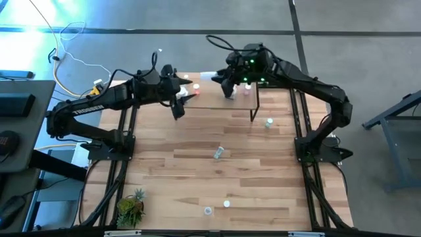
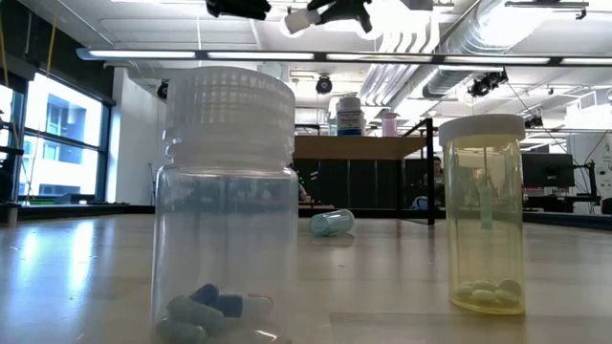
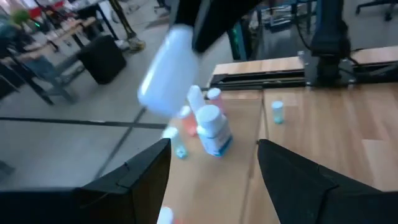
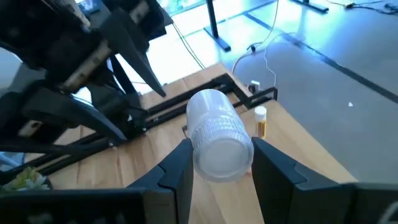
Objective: Pick and place medicine bottles onto shelf by color
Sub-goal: Put the right transparent pill bottle on the shelf
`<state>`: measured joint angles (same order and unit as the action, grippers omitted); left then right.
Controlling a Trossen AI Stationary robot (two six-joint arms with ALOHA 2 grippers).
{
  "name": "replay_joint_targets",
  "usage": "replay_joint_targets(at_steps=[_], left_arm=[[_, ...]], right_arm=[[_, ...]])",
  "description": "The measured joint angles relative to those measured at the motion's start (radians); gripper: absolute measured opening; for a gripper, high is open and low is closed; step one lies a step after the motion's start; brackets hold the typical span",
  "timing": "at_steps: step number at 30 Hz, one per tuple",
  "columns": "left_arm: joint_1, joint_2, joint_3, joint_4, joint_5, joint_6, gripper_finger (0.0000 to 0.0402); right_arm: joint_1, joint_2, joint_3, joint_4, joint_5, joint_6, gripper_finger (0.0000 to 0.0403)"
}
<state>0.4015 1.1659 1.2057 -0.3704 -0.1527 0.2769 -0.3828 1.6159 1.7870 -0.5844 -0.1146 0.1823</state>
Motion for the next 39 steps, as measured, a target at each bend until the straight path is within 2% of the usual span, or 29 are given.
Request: replay_joint_targets(at_steps=[8,12,18,29,39], left_arm=[[0.042,0.03,0.0,0.022,-0.022,0.026,0.0232],[0.057,0.048,0.0,0.025,0.02,0.014,0.0232],[0.059,0.087,0.0,0.022,0.062,-0.013,0.0232],[0.059,0.152,0.0,0.019,0.063,-0.036,0.0231],[0.059,0.165,0.0,0.009,0.063,-0.039,0.0187]], right_arm=[[-0.006,0.072,0.0,-0.003,-0.025,-0.026,0.0115],[-0.006,0.097,0.0,-0.012,-0.082,-0.027,0.0115],[-0.006,0.108,0.0,-0.026,-0.126,-0.029,0.0115],[-0.005,0.108,0.0,-0.025,-0.181,-0.016,0.0115],[-0.005,0.108,0.0,-0.037,-0.181,0.003,0.0115]])
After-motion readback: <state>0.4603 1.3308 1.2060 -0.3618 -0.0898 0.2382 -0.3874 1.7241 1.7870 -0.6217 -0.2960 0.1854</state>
